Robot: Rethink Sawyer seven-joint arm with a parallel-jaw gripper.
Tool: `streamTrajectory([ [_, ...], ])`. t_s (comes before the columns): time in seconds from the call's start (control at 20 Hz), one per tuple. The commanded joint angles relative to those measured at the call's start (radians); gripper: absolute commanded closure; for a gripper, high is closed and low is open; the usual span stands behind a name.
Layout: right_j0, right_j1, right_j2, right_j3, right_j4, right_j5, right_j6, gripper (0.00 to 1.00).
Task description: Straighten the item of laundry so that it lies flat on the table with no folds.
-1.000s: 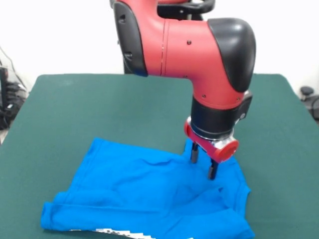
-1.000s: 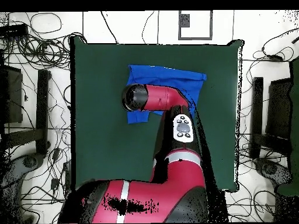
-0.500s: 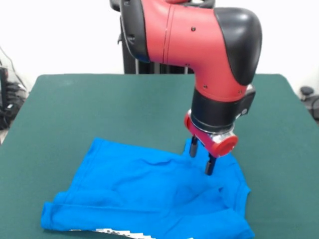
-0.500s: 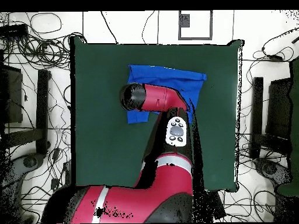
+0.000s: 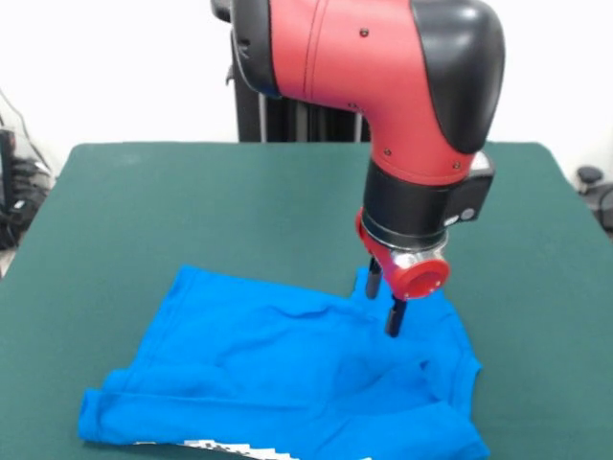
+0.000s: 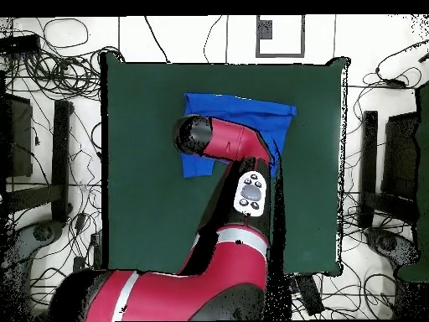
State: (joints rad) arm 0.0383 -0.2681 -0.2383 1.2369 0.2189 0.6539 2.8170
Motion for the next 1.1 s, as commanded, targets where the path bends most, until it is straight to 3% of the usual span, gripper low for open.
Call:
streamTrajectory([
  [0.05, 0.009, 0.120, 0.000, 0.010, 0.100, -0.077, 0.295, 0.00],
  [0.4, -0.005, 0.174, -0.021, -0.063, 0.091, -0.034, 0.223, 0.00],
  [1.1, 0.009, 0.188, -0.047, -0.123, 0.123, 0.038, 0.243, 0.00],
])
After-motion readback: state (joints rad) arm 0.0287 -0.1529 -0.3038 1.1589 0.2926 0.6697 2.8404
